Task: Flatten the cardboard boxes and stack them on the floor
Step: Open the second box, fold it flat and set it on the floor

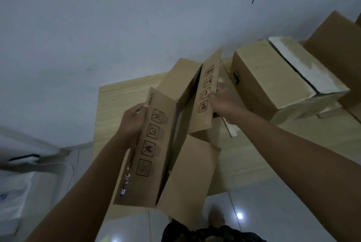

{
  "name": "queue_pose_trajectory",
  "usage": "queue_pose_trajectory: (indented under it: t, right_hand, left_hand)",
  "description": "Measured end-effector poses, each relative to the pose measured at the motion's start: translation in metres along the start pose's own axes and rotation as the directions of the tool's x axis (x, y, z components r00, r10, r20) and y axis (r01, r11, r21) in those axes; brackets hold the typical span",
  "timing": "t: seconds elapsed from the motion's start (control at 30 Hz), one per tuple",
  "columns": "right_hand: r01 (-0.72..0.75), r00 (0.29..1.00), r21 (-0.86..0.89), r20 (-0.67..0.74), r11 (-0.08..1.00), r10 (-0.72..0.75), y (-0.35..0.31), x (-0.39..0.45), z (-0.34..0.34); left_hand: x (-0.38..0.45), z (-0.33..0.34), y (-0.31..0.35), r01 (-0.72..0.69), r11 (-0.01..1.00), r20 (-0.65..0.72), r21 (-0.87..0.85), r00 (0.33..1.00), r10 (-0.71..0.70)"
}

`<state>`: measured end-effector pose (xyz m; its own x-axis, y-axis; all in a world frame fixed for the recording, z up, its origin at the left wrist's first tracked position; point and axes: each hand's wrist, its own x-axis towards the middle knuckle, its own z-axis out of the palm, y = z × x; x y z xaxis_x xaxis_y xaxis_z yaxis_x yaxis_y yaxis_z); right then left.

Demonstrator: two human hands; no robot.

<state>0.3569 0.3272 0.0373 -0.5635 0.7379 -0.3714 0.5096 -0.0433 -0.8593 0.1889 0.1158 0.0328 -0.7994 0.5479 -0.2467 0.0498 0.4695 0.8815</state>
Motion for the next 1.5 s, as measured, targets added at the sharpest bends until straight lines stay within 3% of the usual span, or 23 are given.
queue_pose_trajectory:
  t: [0.17, 0.37, 0.5, 0.57, 0.7, 0.87, 0.93, 1.03, 1.13, 1.23, 1.4, 1.5]
  right_hand:
    - [-0.018, 0.998, 0.049, 0.06, 0.999, 0.015, -0.009, -0.009, 0.024]
    - [-0.133, 0.979, 0.169, 0.175, 0.976, 0.103, -0.016, -0.02, 0.038]
    - [-0.15, 0.987, 0.136, 0.072, 0.979, 0.142, -0.014, -0.02, 0.035]
    - [-0.165, 0.986, 0.116, 0.025, 0.979, 0.164, -0.01, -0.018, 0.03]
    - [-0.086, 0.996, 0.188, 0.046, 0.978, 0.079, -0.011, -0.014, 0.018]
    - [-0.01, 1.0, 0.418, 0.021, 0.908, 0.002, -0.033, -0.012, -0.004]
    - [0.005, 1.0, 0.455, 0.015, 0.891, -0.014, -0.041, -0.012, -0.012]
    - [-0.008, 0.999, 0.505, 0.05, 0.863, -0.02, -0.045, -0.011, -0.017]
    - [-0.018, 1.0, 0.536, 0.03, 0.844, 0.002, -0.041, -0.006, -0.016]
    - [-0.021, 0.999, 0.488, -0.018, 0.873, 0.034, -0.03, -0.003, -0.021]
    - [-0.082, 0.992, 0.305, -0.065, 0.949, 0.106, 0.006, 0.002, -0.029]
    - [-0.102, 0.983, 0.204, -0.13, 0.974, 0.131, 0.027, 0.007, -0.032]
  left_hand:
    - [-0.026, 0.034, 0.018, 0.088, 0.98, 0.114, -0.181, 0.991, -0.068]
    - [-0.031, 0.069, 0.028, 0.218, 0.967, 0.444, -0.131, 0.885, -0.14]
    - [-0.03, 0.083, 0.02, 0.222, 0.968, 0.472, -0.115, 0.87, -0.144]
    - [-0.027, 0.085, 0.012, 0.242, 0.966, 0.433, -0.087, 0.883, -0.182]
    - [-0.024, 0.076, -0.008, 0.21, 0.977, 0.177, 0.036, 0.961, -0.213]
    - [-0.022, 0.046, -0.031, 0.425, 0.9, 0.07, -0.094, 0.905, -0.42]
    - [-0.013, 0.033, -0.035, 0.47, 0.866, 0.096, -0.173, 0.883, -0.46]
    - [0.013, 0.013, -0.055, 0.605, 0.774, 0.297, -0.19, 0.786, -0.542]
    - [0.011, -0.001, -0.051, 0.61, 0.77, 0.445, -0.186, 0.751, -0.488]
    - [0.012, -0.01, -0.059, 0.576, 0.802, 0.412, -0.157, 0.777, -0.477]
    - [0.015, -0.007, -0.069, 0.454, 0.881, 0.096, -0.131, 0.891, -0.444]
    - [0.015, 0.006, -0.072, 0.418, 0.904, 0.028, -0.089, 0.908, -0.417]
